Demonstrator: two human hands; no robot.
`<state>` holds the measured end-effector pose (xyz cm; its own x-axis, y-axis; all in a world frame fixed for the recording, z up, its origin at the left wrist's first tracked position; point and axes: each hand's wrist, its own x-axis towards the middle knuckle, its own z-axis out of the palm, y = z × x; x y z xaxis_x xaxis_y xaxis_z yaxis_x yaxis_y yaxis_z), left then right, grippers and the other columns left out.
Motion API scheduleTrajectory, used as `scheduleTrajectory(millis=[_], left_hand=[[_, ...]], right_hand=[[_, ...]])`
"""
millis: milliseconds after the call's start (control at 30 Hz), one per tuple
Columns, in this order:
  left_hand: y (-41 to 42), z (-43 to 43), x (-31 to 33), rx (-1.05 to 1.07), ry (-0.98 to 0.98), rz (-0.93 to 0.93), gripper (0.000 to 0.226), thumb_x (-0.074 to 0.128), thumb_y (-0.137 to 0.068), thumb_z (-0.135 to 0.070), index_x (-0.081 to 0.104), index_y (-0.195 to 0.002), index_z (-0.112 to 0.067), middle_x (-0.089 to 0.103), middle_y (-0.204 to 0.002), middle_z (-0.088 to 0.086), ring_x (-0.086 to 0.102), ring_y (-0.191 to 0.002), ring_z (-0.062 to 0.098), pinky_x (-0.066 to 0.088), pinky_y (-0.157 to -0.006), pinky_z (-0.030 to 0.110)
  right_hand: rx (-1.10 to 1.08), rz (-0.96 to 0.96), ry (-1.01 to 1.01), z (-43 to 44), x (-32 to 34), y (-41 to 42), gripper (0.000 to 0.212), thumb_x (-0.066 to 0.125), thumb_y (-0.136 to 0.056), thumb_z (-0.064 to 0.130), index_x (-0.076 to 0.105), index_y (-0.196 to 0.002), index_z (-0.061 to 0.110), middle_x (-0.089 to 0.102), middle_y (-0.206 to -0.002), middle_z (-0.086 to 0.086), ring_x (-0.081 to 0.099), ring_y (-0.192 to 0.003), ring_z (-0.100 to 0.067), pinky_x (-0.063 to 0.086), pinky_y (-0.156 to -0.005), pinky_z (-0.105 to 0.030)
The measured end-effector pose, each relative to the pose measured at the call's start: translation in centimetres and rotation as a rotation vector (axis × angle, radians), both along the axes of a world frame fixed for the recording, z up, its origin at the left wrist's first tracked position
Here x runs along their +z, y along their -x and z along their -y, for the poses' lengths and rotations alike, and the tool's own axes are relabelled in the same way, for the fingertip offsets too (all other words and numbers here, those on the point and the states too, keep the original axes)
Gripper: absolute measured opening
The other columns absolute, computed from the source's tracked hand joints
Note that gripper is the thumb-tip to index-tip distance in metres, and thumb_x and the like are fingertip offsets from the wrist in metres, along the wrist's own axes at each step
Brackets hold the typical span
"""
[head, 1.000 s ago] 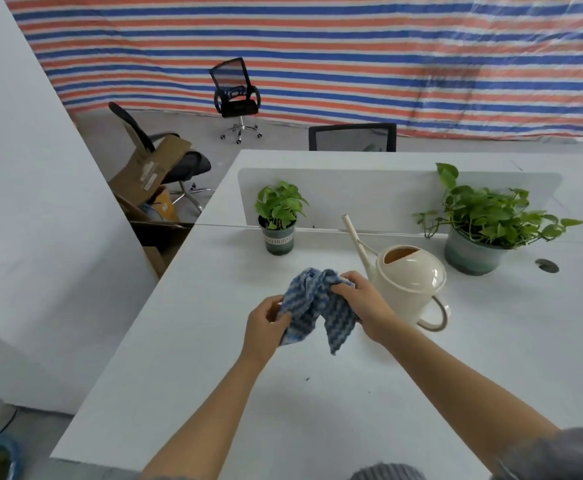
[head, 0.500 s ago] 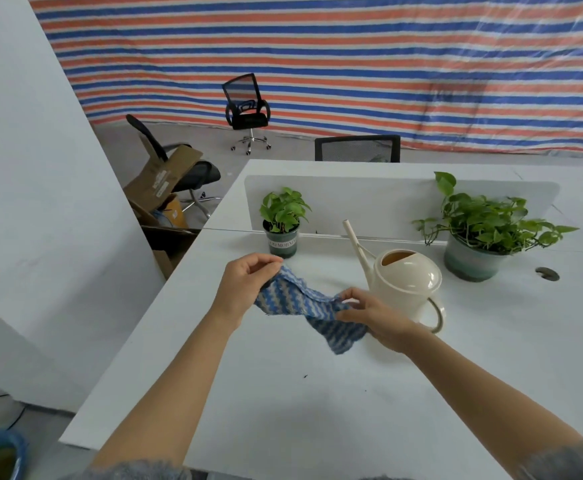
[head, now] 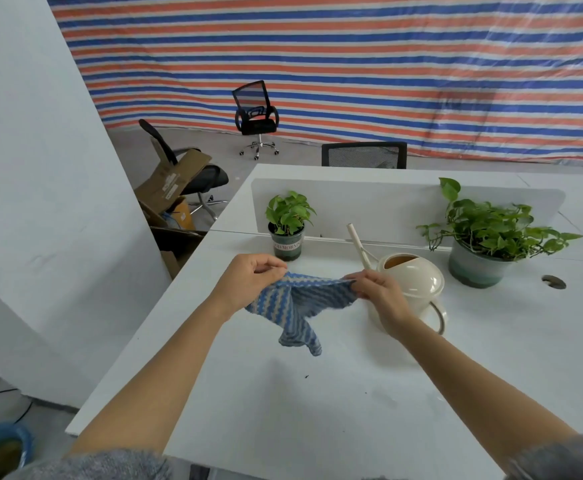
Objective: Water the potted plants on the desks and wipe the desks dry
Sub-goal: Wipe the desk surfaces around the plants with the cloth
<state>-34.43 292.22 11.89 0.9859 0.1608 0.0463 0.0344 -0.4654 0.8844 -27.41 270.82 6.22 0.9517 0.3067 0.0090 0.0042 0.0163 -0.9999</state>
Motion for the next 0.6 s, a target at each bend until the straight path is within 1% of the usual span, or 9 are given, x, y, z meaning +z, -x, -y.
scheduleTrajectory(millis=[67, 167, 200, 267, 367, 400, 500, 533, 600], left_hand=[[0.4, -0.2, 0.1, -0.024, -0.064, -0.072, 0.011, 0.069, -0.082, -0.02, 0.07, -0.092, -0.016, 0.069, -0.08, -0.005, 0.064, -0.071, -0.002, 0.046, -0.066, 0.006], [1.0, -0.8, 0.9, -0.102, -0.2, -0.202, 0.029, 0.076, -0.072, -0.034, 0.067, -0.097, -0.023, 0.069, -0.082, -0.004, 0.061, -0.071, 0.008, 0.047, -0.066, 0.023], [1.1, -1.1, 1.1, -0.129, -0.298, -0.226, 0.03, 0.078, -0.067, -0.04, 0.067, -0.092, -0.028, 0.069, -0.082, -0.005, 0.061, -0.071, 0.01, 0.049, -0.065, 0.028], [1.5, -1.8, 1.3, -0.15, -0.467, -0.246, 0.025, 0.079, -0.062, -0.045, 0.064, -0.077, -0.032, 0.068, -0.079, -0.005, 0.062, -0.073, 0.013, 0.049, -0.069, 0.034], [1.9, -2.5, 1.3, -0.131, -0.458, -0.182, 0.011, 0.075, -0.073, -0.026, 0.065, -0.07, -0.022, 0.067, -0.076, 0.007, 0.056, -0.065, 0.013, 0.042, -0.065, 0.031], [2.1, -2.6, 1.4, -0.124, -0.441, -0.152, 0.012, 0.071, -0.076, -0.017, 0.064, -0.068, -0.022, 0.066, -0.074, 0.007, 0.054, -0.063, 0.012, 0.041, -0.064, 0.029], [2.5, -3.3, 1.2, -0.123, -0.371, -0.165, 0.022, 0.066, -0.078, -0.004, 0.063, -0.068, -0.023, 0.066, -0.069, -0.004, 0.056, -0.06, 0.006, 0.044, -0.063, 0.021], [2.5, -3.7, 0.9, -0.124, -0.349, -0.18, 0.022, 0.066, -0.078, -0.003, 0.065, -0.069, -0.023, 0.066, -0.067, -0.008, 0.058, -0.058, 0.003, 0.045, -0.061, 0.018], [2.3, -4.6, 0.6, -0.103, -0.309, -0.178, 0.025, 0.066, -0.079, -0.001, 0.065, -0.069, -0.024, 0.067, -0.058, -0.013, 0.06, -0.054, -0.003, 0.046, -0.059, 0.013]], right_hand=[[-0.041, 0.049, -0.029, 0.5, 1.1, -0.5, 0.01, 0.054, -0.068, 0.008, 0.052, -0.058, 0.007, 0.054, -0.051, 0.006, 0.048, -0.057, -0.009, 0.038, -0.059, -0.021], [-0.064, 0.125, -0.021, 0.9, 2.9, -1.0, 0.023, 0.052, -0.068, 0.012, 0.046, -0.047, 0.018, 0.039, -0.042, 0.013, 0.035, -0.05, -0.004, 0.028, -0.053, -0.02], [-0.055, 0.146, -0.015, 1.0, 3.4, -1.1, 0.023, 0.051, -0.067, 0.014, 0.046, -0.045, 0.021, 0.037, -0.042, 0.014, 0.033, -0.048, -0.002, 0.027, -0.052, -0.019], [-0.011, 0.18, 0.015, 1.2, 4.3, -1.2, 0.019, 0.051, -0.067, 0.015, 0.045, -0.049, 0.016, 0.036, -0.043, 0.014, 0.033, -0.047, -0.001, 0.028, -0.05, -0.016], [0.041, 0.207, 0.054, 1.4, 4.6, -1.1, 0.027, 0.054, -0.077, 0.005, 0.044, -0.054, 0.012, 0.04, -0.045, 0.013, 0.036, -0.05, -0.003, 0.033, -0.054, -0.017], [0.05, 0.216, 0.069, 1.5, 4.6, -1.0, 0.026, 0.054, -0.078, 0.005, 0.044, -0.055, 0.011, 0.042, -0.048, 0.009, 0.038, -0.052, -0.005, 0.035, -0.055, -0.018], [0.068, 0.235, 0.114, 1.4, 4.6, -0.3, 0.012, 0.051, -0.069, 0.014, 0.046, -0.059, 0.009, 0.038, -0.056, -0.003, 0.037, -0.05, -0.002, 0.035, -0.052, -0.012], [0.072, 0.24, 0.137, 1.4, 4.5, -0.2, 0.013, 0.052, -0.071, 0.013, 0.046, -0.059, 0.009, 0.037, -0.057, -0.004, 0.036, -0.05, -0.002, 0.034, -0.051, -0.012], [0.07, 0.246, 0.173, 1.3, 4.3, -0.3, 0.026, 0.053, -0.08, 0.002, 0.044, -0.057, 0.01, 0.036, -0.057, -0.005, 0.035, -0.052, -0.006, 0.034, -0.054, -0.016]])
